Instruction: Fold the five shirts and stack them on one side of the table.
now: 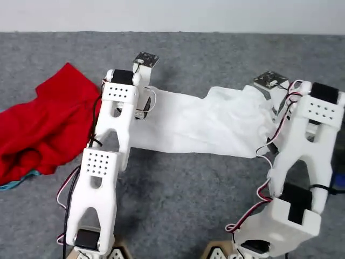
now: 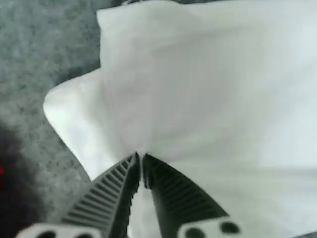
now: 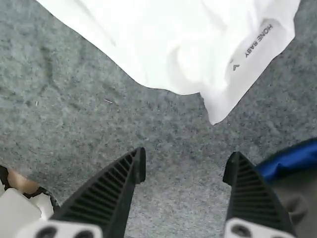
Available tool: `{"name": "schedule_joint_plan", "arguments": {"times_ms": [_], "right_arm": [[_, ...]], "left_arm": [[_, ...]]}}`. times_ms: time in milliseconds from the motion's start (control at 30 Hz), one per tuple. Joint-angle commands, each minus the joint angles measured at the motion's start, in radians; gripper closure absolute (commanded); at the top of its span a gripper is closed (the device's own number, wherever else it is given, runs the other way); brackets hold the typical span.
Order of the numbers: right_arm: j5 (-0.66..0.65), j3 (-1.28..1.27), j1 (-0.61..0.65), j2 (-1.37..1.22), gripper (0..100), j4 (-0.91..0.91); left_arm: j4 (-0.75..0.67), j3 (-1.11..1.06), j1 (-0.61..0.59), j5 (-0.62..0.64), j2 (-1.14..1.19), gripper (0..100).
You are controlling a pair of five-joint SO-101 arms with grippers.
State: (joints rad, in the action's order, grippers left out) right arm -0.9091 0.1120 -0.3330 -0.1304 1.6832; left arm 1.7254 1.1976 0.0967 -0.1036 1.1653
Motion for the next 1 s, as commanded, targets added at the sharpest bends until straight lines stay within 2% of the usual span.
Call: {"name": "schedule_joint_plan", "arguments": {"times_ms": [0, 200, 467, 667, 733, 867, 967], "right_arm": [[0.006, 0.011, -0.005, 0.048, 73.4, -0.01], [0.005, 0.011, -0.008, 0.05, 73.4, -0.01], [0.003, 0.011, -0.008, 0.051, 73.3, -0.01], [0.002, 0.011, 0.002, 0.048, 73.2, -0.013], [0.002, 0.008, 0.012, 0.048, 73.2, -0.025], [0.009, 0.012, 0.022, 0.048, 73.2, -0.056], [0.035, 0.009, 0.047, 0.047, 73.2, -0.116]], "left_arm": [[0.018, 0.012, 0.0, -0.017, -0.011, 99], [0.032, 0.015, -0.025, -0.012, -0.021, 99], [0.032, 0.012, -0.172, -0.011, -0.029, 99], [0.032, 0.005, -0.161, -0.011, -0.08, 98], [0.032, 0.007, -0.153, -0.011, -0.1, 94], [0.031, 0.013, -0.138, 0.049, -0.167, 73], [0.029, 0.013, -0.138, 0.077, -0.218, 71]]}}
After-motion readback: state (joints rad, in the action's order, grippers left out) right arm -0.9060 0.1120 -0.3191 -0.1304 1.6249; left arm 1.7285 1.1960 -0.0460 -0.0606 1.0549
